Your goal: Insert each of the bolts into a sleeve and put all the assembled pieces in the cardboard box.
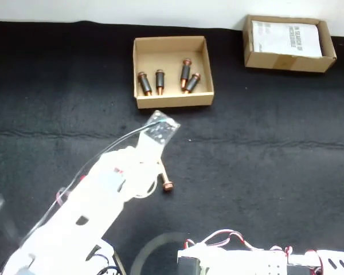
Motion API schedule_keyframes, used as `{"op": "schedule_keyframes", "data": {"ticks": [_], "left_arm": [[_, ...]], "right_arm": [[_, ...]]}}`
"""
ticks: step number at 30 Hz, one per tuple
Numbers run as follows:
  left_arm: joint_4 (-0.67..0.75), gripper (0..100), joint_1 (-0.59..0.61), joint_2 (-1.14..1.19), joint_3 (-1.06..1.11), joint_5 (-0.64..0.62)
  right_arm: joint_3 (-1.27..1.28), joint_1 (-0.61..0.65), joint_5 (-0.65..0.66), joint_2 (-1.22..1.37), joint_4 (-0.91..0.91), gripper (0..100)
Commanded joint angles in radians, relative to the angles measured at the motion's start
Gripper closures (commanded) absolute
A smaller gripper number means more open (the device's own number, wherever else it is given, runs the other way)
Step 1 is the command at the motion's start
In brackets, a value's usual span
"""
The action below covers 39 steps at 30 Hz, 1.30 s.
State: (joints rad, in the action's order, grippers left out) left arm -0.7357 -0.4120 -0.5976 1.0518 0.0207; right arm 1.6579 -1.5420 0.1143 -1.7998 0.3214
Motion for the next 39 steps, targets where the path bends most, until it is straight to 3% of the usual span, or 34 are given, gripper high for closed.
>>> {"op": "schedule_keyframes", "data": {"ticks": [1, 7, 17, 24, 30, 39], "left_arm": [[0.015, 99, 0.007, 0.200, -0.088, -0.003], [0.012, 99, 0.013, 0.383, -0.163, -0.006], [-0.187, 99, 0.002, 0.585, -0.409, -0.008], [-0.456, 99, -0.137, 0.768, -0.710, -0.008], [-0.535, 99, -0.220, 0.917, -0.981, -0.009], [-0.528, 99, -0.104, 1.253, -1.432, -0.120]], "right_arm": [[0.153, -0.002, 0.034, -0.010, -0.030, 99.2], [0.153, -0.002, 0.034, -0.010, -0.030, 99.2], [0.151, -0.002, 0.035, -0.010, -0.030, 99.2], [0.151, 0.015, 0.035, -0.010, -0.028, 99.2], [0.151, 0.005, 0.035, -0.010, -0.028, 99.2], [0.151, -0.016, 0.035, -0.010, -0.030, 99.2]]}}
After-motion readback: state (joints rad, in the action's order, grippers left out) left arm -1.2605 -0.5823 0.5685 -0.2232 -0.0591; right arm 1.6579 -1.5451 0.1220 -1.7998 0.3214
